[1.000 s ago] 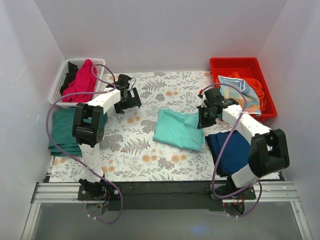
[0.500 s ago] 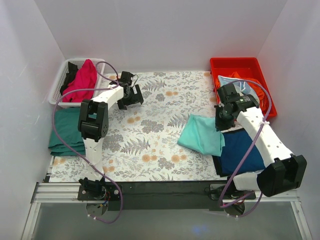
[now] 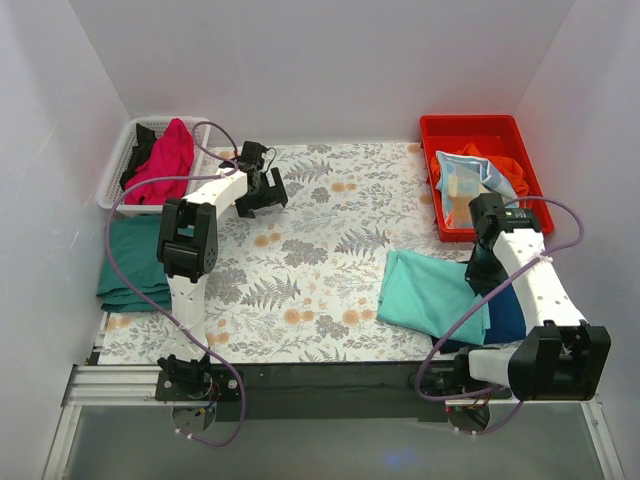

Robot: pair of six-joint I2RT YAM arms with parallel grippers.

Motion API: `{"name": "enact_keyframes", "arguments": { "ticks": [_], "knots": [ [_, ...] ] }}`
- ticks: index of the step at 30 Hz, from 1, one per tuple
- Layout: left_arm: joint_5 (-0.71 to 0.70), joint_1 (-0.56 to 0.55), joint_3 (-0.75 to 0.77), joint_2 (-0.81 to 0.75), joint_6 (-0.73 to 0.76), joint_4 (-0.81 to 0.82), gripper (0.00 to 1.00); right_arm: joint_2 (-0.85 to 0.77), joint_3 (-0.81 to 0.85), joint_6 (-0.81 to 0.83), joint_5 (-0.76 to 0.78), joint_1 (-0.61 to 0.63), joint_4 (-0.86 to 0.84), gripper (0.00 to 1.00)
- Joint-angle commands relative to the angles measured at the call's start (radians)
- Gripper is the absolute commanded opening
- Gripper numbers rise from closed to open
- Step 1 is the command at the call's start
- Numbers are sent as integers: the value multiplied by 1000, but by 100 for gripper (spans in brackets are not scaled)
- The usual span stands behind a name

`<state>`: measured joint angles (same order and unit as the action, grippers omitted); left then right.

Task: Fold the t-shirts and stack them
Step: Put the neatly folded tshirt into the corner of the board with the right arm

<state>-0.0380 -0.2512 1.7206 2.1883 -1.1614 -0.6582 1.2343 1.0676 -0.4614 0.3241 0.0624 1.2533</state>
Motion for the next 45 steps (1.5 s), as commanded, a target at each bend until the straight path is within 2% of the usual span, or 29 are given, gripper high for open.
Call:
{"name": "enact_keyframes", "arguments": {
  "ticks": [1, 10, 16, 24, 25, 27, 30, 33, 39, 42, 43, 45],
  "knots": [
    [12, -3, -7, -21, 12, -11, 96, 53, 29, -33, 164, -129, 26, 1],
    [36, 6, -52, -47, 9, 11, 96, 152, 129, -28, 358, -272, 1, 1],
    [67, 21, -49, -42, 11, 11, 96, 238, 170, 0, 400, -328, -52, 1],
    [72, 36, -64, -50, 8, 20, 96, 329, 109, -14, 420, -331, -117, 1],
    [72, 36, -64, -47, 8, 19, 96, 346, 111, -29, 429, -331, -117, 7],
    [81, 36, -65, -44, 9, 20, 96, 353, 121, -40, 451, -329, -114, 27],
    [90, 36, -69, -44, 11, 25, 96, 323, 155, -57, 475, -329, -117, 38],
    [89, 36, -72, -45, 11, 28, 96, 286, 204, -48, 472, -329, -115, 40],
    [93, 36, -67, -42, 12, 29, 96, 217, 252, -2, 397, -222, -123, 40],
    [95, 36, -70, -42, 12, 31, 96, 203, 259, 6, 308, -80, -126, 40],
    [95, 36, -69, -42, 12, 32, 96, 203, 258, 3, 291, 24, -124, 40],
    [89, 36, -73, -47, 12, 31, 96, 200, 256, -20, 236, 149, -126, 41]
  ]
}}
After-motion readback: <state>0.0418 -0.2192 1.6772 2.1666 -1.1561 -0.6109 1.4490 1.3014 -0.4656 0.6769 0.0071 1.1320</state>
